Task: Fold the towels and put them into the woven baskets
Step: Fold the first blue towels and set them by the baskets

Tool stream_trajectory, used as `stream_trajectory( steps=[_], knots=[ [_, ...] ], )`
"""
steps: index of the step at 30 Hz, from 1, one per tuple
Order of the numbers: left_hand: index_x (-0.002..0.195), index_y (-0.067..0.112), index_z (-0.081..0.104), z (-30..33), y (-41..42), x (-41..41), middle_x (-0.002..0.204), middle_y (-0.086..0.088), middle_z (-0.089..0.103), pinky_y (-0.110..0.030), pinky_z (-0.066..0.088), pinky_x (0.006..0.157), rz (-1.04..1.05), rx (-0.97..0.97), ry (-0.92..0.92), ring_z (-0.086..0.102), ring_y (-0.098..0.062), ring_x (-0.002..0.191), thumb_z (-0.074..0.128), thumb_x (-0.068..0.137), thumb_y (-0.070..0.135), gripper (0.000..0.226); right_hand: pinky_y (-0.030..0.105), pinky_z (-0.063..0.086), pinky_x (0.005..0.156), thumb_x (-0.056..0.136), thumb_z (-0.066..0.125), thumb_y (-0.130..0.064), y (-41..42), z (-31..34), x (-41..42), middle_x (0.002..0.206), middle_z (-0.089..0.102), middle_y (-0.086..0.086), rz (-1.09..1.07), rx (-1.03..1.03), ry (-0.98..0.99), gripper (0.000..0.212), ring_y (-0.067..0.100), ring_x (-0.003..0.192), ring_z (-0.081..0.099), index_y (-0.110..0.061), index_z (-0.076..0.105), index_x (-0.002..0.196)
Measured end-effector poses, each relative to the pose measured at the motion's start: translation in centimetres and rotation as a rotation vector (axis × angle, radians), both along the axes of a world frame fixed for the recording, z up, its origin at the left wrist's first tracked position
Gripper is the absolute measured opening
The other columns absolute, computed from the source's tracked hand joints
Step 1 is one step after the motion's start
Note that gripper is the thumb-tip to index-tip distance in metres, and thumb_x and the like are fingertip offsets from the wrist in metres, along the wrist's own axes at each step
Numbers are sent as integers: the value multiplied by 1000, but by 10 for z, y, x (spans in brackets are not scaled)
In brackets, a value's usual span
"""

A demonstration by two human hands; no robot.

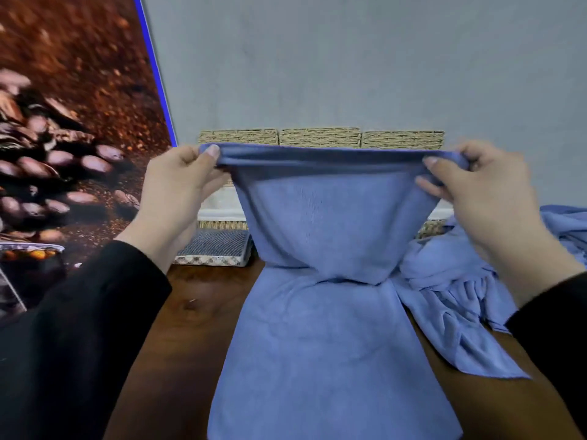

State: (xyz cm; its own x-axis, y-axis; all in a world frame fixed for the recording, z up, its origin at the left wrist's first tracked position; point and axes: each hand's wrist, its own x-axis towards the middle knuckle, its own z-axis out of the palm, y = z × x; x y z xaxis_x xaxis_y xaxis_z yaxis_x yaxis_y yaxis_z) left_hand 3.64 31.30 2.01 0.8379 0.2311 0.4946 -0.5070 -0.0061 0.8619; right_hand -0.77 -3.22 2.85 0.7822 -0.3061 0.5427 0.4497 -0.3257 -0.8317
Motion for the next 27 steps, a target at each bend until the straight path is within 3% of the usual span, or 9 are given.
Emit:
stream_trajectory(
  steps=[2,7,11,15,18,20,22,24,27],
  knots=[
    [84,18,69,12,-1,-4,81,-2,66,-33,59,90,99,82,-72,67,-6,81,65,98,22,16,19,48,66,91,69,-34,-1,10,-7,66,57,-7,-129,-152,-59,12,-2,61,52,-28,68,80],
    [84,17,70,13,8,-15,86,-20,70,-53,58,89,288,264,-134,68,-18,82,65,91,41,25,15,30,47,94,67,-35,-2,12,-35,56,56,-10,-164,-320,-27,15,5,49,44,-25,68,84],
    [84,12,69,-6,11,-29,74,-15,72,-39,61,65,78,374,49,74,-27,69,63,100,27,23,16,38,49,96,68,-30,-7,-2,-56,76,71,12,28,-412,270,17,9,46,60,-19,69,83],
    [86,2,67,-37,18,-34,59,-8,68,-25,36,44,-14,754,391,56,-21,40,61,101,31,33,33,49,57,97,65,-37,-17,-30,-49,75,66,20,115,-539,548,25,27,52,69,-19,68,80],
    [106,-2,65,-66,13,-21,98,-12,75,-25,44,42,-176,544,636,66,-27,54,56,103,31,35,44,64,67,97,66,-32,-19,-64,-22,85,55,19,248,-305,709,40,38,77,61,7,55,94],
    [115,-1,62,-75,6,-12,117,-20,70,-31,57,54,-230,341,732,75,-32,74,54,105,29,33,45,63,81,98,65,-25,-12,-75,-4,85,45,10,268,-210,691,36,29,84,50,3,48,84],
    [114,1,62,-67,-3,-3,118,-22,68,-35,61,71,-163,130,611,76,-30,87,52,106,25,27,43,59,88,100,63,-24,-7,-66,12,70,44,10,154,-230,499,35,27,76,50,-4,45,77],
    [109,8,63,-44,-10,-2,115,-15,70,-35,60,86,-69,-36,337,75,-23,96,50,107,21,19,39,50,72,100,61,-28,-1,-40,13,67,58,6,-26,-285,224,30,26,69,56,-7,56,79],
    [91,21,66,-17,-12,-21,99,-3,67,-33,57,96,29,1,-8,68,-15,97,50,105,21,21,34,37,56,99,59,-36,4,-10,-7,57,47,-12,-104,-235,-42,22,10,54,41,-18,61,87]
  ],
)
